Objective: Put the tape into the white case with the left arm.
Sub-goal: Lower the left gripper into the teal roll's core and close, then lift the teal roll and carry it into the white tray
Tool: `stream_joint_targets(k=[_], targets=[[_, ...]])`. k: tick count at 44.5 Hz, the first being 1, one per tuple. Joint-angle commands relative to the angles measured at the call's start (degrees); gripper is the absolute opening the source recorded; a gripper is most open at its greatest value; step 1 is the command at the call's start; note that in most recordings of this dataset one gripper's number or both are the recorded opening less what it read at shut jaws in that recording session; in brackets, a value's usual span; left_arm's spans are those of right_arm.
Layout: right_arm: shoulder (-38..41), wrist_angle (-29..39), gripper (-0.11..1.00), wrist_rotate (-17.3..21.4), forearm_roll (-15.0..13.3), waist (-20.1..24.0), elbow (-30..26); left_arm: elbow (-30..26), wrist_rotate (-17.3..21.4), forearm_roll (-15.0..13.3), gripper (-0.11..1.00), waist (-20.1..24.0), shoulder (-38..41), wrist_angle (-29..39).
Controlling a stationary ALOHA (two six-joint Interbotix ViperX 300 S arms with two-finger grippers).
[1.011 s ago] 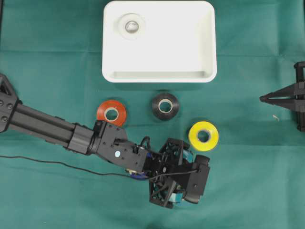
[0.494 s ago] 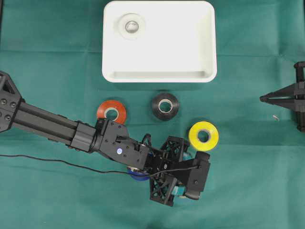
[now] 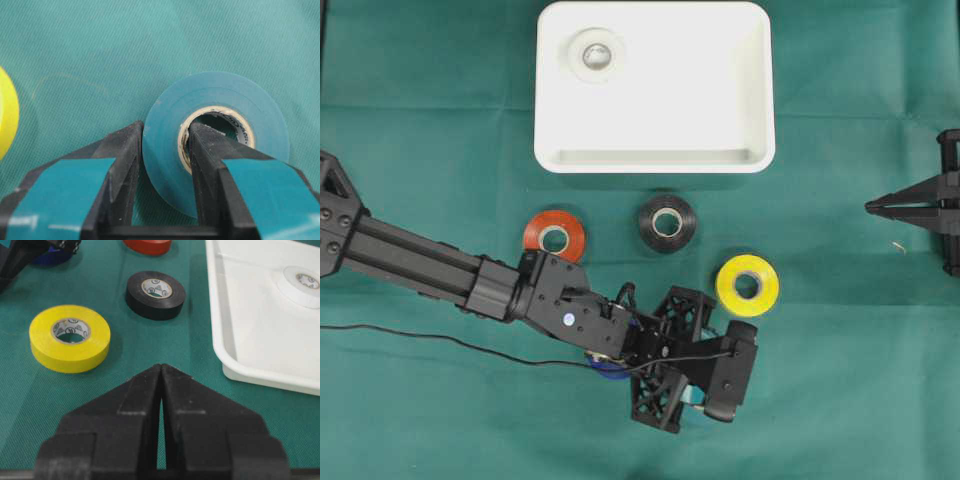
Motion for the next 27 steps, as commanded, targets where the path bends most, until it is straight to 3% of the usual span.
stream_joint_targets(k=[1,17,27], targets=[[0.44,-0.62,-0.09,0.09,0.0,0.0,-0.35,0.44,-0.09,0.18,0.25,0.44,-3.87,0.09],[0.44,-0.62,-0.09,0.09,0.0,-0.09,-0.35,3.96,0.88,0.18,0.25,0.88,-13.18,0.62],[0.44,-0.62,-0.09,0.09,0.0,-0.09,-0.35,3.16,1.41,0.18,0.25,0.79,-16.17,2.99]])
